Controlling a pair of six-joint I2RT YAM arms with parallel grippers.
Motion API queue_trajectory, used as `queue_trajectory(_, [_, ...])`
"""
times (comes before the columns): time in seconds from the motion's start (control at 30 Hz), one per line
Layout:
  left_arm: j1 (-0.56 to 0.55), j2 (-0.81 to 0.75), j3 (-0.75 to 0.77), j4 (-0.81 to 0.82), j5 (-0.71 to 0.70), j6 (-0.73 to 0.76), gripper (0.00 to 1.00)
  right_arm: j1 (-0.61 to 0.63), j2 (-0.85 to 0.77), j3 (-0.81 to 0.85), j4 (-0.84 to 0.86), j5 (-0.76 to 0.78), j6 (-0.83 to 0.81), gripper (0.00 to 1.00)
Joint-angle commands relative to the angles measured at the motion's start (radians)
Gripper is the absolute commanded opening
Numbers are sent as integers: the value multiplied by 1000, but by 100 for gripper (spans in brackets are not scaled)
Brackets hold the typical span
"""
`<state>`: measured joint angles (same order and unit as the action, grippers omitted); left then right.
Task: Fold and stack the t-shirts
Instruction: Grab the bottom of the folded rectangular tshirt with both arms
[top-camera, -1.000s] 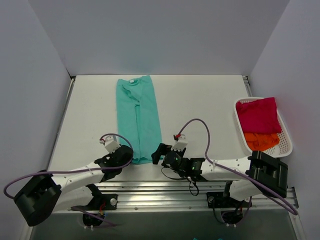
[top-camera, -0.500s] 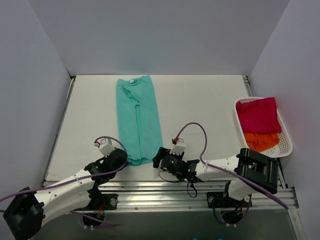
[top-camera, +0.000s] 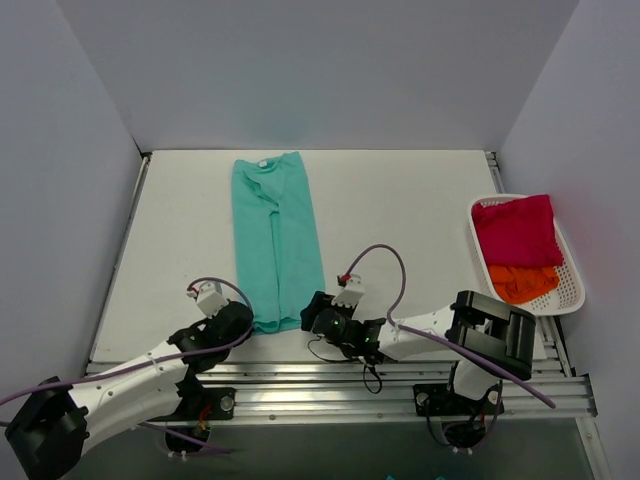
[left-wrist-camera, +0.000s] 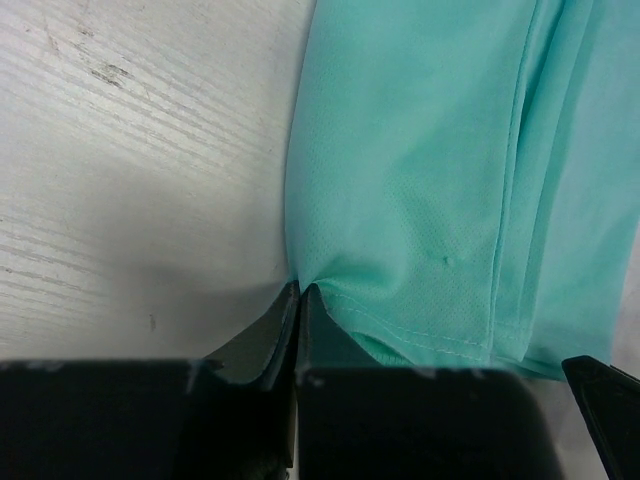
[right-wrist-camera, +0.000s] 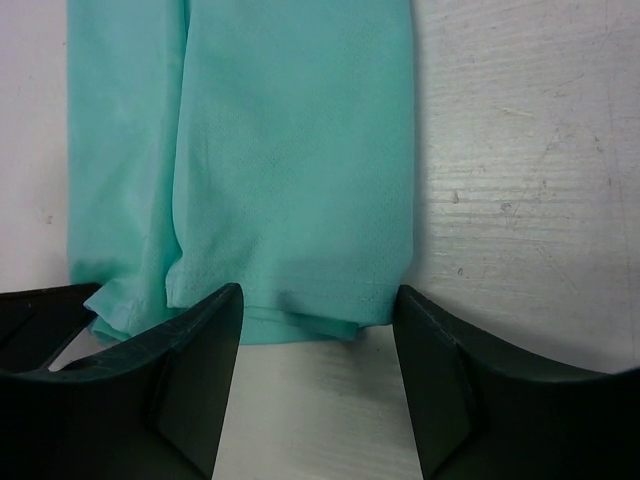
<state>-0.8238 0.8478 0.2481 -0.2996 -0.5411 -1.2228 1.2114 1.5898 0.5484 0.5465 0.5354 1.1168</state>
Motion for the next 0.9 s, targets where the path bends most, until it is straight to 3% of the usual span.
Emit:
queue_trajectory(0.0, [-6,-29,-13,-32,-2,-7,5,-4,33,5,-63,15,-8,57])
queue_trajectory(0.23, [-6,-15,-12,-23,-2,-7,2,-7,25,-1,-72,14,-11,22])
queue_trajectory(0.37, [-6,-13,-10,-24,-2,-7,2,-10,21,-10,-80,17,-6,8])
queue_trajectory(0.5, [-6,-26,5,-44,10,8,2,-9,7,-15,-108,17,-5,0])
queue_trajectory(0.87, [-8,-228,60,-223,44,43,2,-7,-171,-47,-279,70,5,0])
